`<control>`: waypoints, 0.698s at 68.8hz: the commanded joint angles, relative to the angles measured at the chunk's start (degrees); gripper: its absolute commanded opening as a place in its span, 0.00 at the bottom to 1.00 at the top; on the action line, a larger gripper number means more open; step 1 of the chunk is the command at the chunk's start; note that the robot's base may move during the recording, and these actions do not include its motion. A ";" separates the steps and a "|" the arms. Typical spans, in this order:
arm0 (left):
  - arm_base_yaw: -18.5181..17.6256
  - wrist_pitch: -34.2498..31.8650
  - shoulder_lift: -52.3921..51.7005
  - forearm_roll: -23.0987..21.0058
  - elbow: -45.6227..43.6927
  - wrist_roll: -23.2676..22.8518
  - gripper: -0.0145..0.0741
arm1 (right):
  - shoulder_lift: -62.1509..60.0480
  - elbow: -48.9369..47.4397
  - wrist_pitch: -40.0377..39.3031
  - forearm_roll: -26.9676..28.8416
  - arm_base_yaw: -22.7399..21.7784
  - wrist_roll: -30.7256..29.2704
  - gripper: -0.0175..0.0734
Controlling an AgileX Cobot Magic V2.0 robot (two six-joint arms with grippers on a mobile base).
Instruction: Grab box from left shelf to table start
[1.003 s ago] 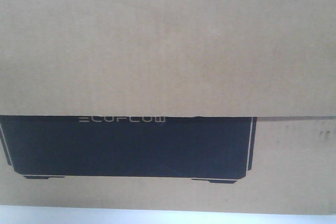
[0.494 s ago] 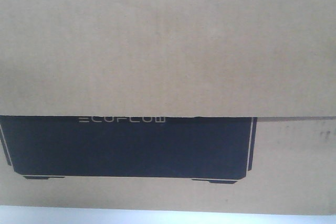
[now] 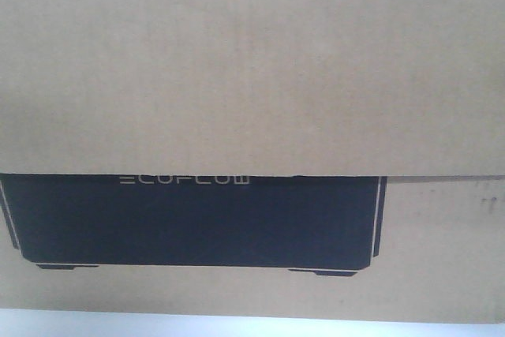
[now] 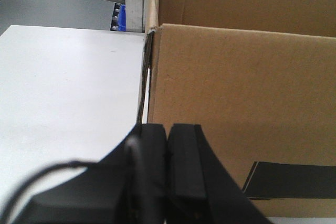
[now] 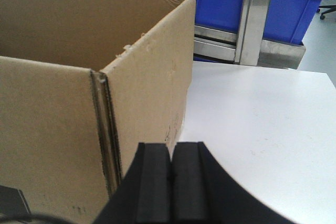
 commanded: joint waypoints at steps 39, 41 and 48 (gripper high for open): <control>8.44 -40.35 -0.82 0.11 23.50 0.26 0.06 | 0.67 -1.50 -5.12 -0.74 -0.26 -0.47 0.26; 8.44 -39.90 -0.82 0.12 23.50 0.26 0.06 | 0.67 -1.50 -5.12 -0.74 -0.26 -0.47 0.26; 8.18 -40.18 -0.82 0.12 23.50 0.26 0.06 | 0.67 -1.50 -5.12 -0.74 -0.26 -0.47 0.26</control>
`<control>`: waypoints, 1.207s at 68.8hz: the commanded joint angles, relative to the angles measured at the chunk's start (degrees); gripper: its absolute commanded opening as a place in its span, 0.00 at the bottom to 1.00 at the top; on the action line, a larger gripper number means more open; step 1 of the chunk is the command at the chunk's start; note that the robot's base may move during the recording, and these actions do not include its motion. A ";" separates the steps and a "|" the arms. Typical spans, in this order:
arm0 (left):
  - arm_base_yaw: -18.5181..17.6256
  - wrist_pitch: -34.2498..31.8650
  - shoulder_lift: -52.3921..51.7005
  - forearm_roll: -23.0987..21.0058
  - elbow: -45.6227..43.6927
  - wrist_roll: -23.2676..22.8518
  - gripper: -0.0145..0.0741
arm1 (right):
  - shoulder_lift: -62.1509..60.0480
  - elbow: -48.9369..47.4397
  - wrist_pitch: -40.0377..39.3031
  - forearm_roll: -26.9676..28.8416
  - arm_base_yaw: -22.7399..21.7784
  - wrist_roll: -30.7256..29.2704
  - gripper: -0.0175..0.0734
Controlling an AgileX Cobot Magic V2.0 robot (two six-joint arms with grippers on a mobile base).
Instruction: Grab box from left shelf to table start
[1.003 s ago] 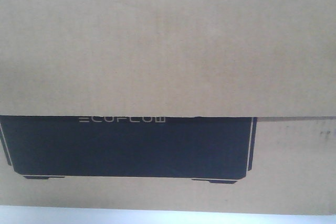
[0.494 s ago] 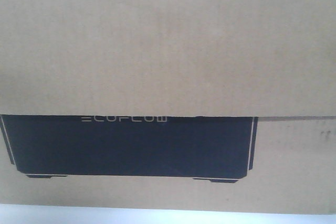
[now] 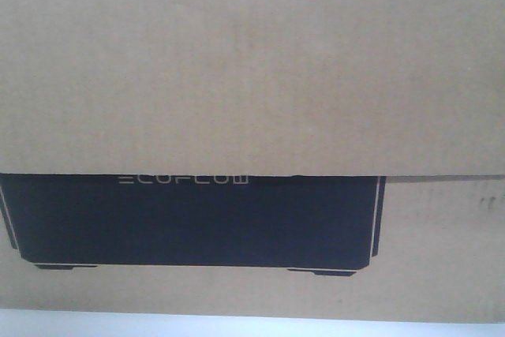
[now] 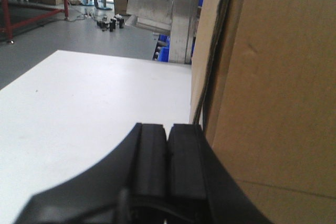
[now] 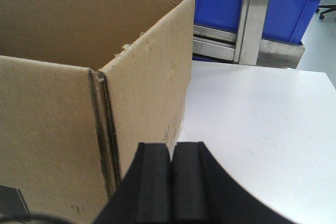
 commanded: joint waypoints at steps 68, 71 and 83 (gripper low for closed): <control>-0.26 -5.69 -0.82 -0.35 -0.14 0.26 0.06 | 0.56 -1.50 -5.14 -2.08 -3.78 -0.39 0.26; -0.26 -5.69 -0.82 -0.35 -0.14 0.26 0.06 | 0.56 -1.43 -5.26 -2.08 -5.50 -0.39 0.26; -0.26 -5.69 -0.82 -0.35 -0.14 0.26 0.06 | -0.31 3.86 -9.88 -0.76 -11.95 -0.39 0.26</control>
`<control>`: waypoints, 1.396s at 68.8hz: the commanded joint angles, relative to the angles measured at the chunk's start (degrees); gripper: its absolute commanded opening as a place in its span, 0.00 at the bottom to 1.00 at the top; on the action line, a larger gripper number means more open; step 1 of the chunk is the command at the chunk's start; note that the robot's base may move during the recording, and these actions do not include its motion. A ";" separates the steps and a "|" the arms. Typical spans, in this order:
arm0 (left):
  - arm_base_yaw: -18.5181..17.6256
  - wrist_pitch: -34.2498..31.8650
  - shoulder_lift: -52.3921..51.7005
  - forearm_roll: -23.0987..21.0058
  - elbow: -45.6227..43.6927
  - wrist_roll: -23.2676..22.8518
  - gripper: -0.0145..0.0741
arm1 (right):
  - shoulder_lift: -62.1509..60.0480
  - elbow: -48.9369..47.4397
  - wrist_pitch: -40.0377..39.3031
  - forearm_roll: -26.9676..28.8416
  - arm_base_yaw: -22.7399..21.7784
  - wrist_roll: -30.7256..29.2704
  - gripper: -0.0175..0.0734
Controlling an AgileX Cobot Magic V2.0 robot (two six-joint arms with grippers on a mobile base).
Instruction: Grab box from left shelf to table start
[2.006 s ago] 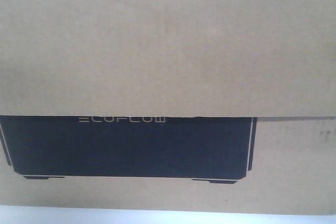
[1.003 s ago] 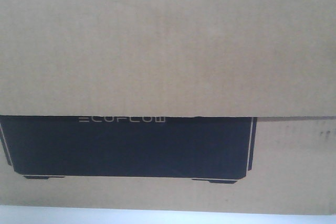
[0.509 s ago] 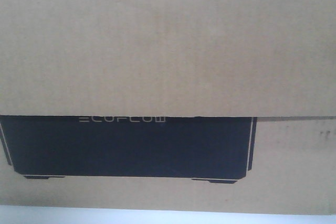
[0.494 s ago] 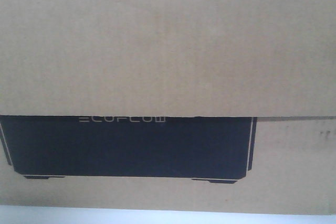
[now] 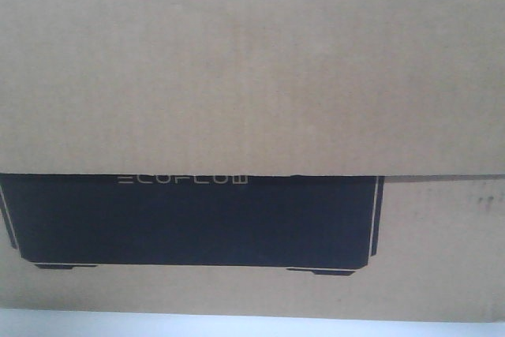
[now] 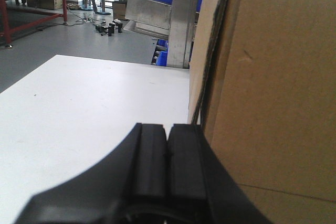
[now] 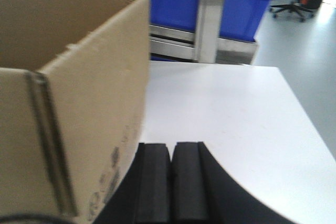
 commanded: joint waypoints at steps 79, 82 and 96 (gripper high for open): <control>-0.26 -5.40 -0.72 -0.23 -0.23 0.26 0.06 | -2.94 17.34 -22.54 3.67 -3.10 -0.39 0.26; -0.26 -5.40 -0.72 -0.23 -0.23 0.26 0.06 | -2.94 17.34 -22.54 3.67 -3.10 -0.39 0.26; -0.26 -5.40 -0.72 -0.23 -0.23 0.26 0.06 | -2.94 17.34 -22.54 3.67 -3.10 -0.39 0.26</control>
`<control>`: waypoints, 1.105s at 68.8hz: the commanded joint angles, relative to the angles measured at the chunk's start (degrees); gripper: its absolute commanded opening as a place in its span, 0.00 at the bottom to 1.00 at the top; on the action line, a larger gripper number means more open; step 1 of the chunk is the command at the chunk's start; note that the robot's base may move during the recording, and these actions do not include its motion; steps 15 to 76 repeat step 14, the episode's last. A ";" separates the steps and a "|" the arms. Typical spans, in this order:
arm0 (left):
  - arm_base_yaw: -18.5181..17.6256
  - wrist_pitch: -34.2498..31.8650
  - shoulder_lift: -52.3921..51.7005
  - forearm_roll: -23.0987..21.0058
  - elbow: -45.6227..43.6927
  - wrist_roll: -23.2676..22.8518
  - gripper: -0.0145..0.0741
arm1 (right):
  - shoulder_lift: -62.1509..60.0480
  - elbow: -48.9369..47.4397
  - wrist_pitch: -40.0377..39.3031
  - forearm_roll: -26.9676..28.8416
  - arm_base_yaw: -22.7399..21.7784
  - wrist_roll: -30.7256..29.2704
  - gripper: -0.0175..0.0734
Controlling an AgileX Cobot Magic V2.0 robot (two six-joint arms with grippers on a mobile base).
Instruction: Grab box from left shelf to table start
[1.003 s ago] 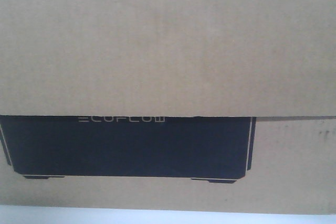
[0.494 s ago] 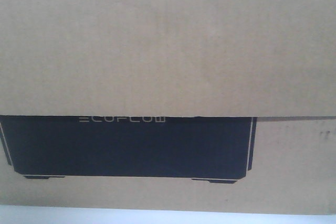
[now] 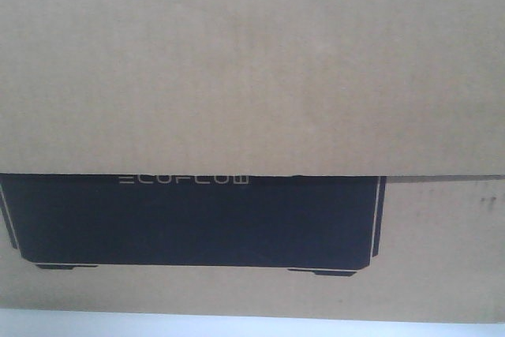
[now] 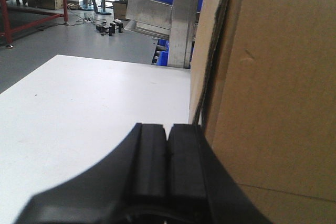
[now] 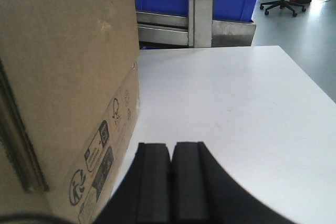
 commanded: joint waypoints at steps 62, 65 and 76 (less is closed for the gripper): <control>-0.26 -5.40 -0.72 -0.23 -0.23 0.15 0.06 | -0.53 0.29 -5.55 -0.25 -0.36 -0.39 0.26; -0.26 -5.40 -0.72 -0.23 -0.23 0.15 0.06 | -0.53 0.29 -5.55 -0.25 -0.36 -0.39 0.26; -0.26 -5.40 -0.72 -0.23 -0.23 0.15 0.06 | -0.53 0.29 -5.55 -0.25 -0.36 -0.39 0.26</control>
